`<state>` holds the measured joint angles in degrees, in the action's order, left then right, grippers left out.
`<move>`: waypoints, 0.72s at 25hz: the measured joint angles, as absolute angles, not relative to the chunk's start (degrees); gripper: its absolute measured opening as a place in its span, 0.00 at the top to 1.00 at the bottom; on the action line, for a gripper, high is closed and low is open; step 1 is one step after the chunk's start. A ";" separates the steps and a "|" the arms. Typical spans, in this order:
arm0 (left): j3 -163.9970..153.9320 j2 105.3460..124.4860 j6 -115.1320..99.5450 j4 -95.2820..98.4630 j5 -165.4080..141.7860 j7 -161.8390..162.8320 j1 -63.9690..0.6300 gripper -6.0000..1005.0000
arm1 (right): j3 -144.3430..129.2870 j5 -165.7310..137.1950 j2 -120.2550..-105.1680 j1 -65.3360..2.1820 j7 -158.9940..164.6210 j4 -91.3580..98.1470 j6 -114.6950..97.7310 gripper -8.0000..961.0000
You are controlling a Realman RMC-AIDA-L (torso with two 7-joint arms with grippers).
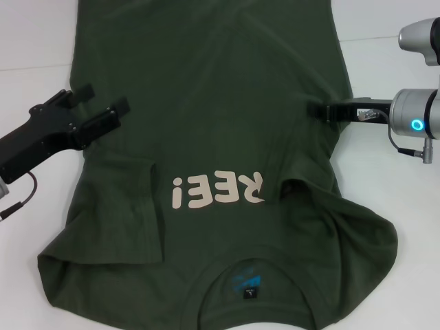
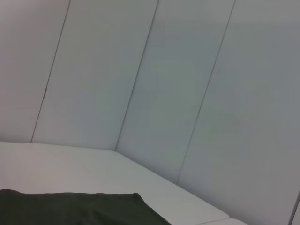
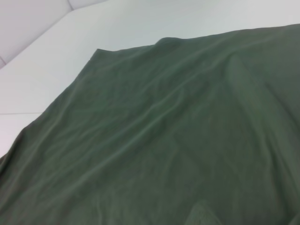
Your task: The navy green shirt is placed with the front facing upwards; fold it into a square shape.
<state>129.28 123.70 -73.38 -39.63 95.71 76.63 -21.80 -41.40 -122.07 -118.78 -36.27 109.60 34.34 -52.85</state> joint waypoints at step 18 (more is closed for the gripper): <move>129.29 123.71 -73.39 -38.92 95.71 75.77 -21.80 0.13 | -41.17 -108.62 -118.70 -34.40 101.46 34.94 -60.01 0.48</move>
